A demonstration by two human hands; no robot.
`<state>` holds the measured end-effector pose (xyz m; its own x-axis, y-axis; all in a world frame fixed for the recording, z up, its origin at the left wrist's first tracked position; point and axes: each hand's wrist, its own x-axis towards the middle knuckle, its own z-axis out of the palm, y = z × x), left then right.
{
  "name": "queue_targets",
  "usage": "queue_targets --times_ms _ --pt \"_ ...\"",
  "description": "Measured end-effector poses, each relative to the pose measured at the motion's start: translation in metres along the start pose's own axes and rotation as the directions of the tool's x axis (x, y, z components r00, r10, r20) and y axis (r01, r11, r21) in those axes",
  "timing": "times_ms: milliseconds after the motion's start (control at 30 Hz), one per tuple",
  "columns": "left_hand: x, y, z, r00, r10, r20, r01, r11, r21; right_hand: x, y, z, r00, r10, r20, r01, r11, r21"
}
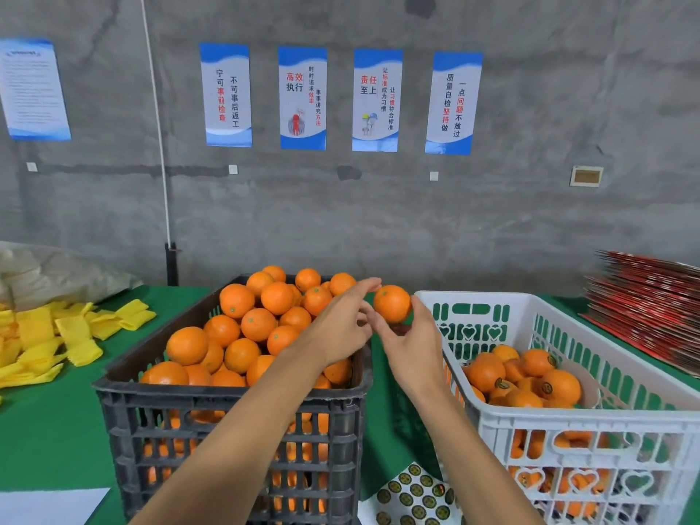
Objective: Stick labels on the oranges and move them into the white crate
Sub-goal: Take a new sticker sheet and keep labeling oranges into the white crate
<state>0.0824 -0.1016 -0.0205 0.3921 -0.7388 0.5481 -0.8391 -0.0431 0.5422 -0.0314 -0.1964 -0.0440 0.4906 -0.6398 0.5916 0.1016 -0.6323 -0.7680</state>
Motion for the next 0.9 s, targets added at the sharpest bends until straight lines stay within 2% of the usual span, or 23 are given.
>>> queue_targets --times_ms 67,100,133,167,200,233,333,467,567,667,767,900 --pt "0.0 0.001 0.008 0.997 0.031 0.063 -0.021 0.987 -0.16 0.001 0.004 -0.003 0.968 0.242 -0.072 -0.218 0.944 0.247" --pt "0.0 0.001 0.012 0.996 0.03 0.081 -0.012 0.976 -0.219 0.003 0.007 -0.005 0.919 0.382 -0.091 -0.306 0.842 0.443" --pt "0.001 0.002 0.015 0.996 0.017 0.09 0.006 0.967 -0.255 0.006 0.009 -0.006 0.861 0.499 -0.097 -0.332 0.698 0.635" --pt "0.002 0.001 0.017 0.995 -0.005 0.097 0.031 0.962 -0.271 0.008 0.01 -0.008 0.807 0.577 -0.124 -0.298 0.579 0.759" --pt "0.002 -0.002 0.017 0.994 -0.038 0.106 0.066 0.959 -0.276 0.008 0.01 -0.011 0.764 0.622 -0.171 -0.246 0.526 0.814" --pt "0.002 -0.005 0.017 0.99 -0.079 0.119 0.109 0.957 -0.27 0.01 0.012 -0.014 0.736 0.635 -0.235 -0.209 0.544 0.813" --pt "0.004 -0.017 0.012 0.973 -0.2 0.111 0.216 0.963 -0.162 0.007 0.008 -0.019 0.728 0.587 -0.355 -0.147 0.639 0.755" --pt "0.004 -0.024 0.002 0.949 -0.314 -0.013 0.314 0.949 0.028 -0.008 0.016 -0.012 0.793 0.513 -0.329 -0.186 0.718 0.671" --pt "-0.002 -0.027 -0.003 0.875 -0.474 0.098 0.452 0.873 0.184 -0.023 0.031 0.002 0.865 0.473 -0.167 -0.355 0.813 0.462" --pt "-0.008 -0.022 -0.006 0.831 -0.547 0.105 0.51 0.823 0.25 -0.037 0.058 0.01 0.862 0.507 0.014 -0.503 0.849 0.165" --pt "-0.009 -0.02 -0.01 0.841 -0.535 0.083 0.498 0.824 0.268 -0.055 0.089 0.013 0.849 0.497 0.177 -0.481 0.867 -0.127" --pt "-0.007 -0.02 -0.009 0.835 -0.526 0.159 0.46 0.827 0.323 -0.073 0.116 0.019 0.825 0.503 0.256 -0.443 0.858 -0.259"
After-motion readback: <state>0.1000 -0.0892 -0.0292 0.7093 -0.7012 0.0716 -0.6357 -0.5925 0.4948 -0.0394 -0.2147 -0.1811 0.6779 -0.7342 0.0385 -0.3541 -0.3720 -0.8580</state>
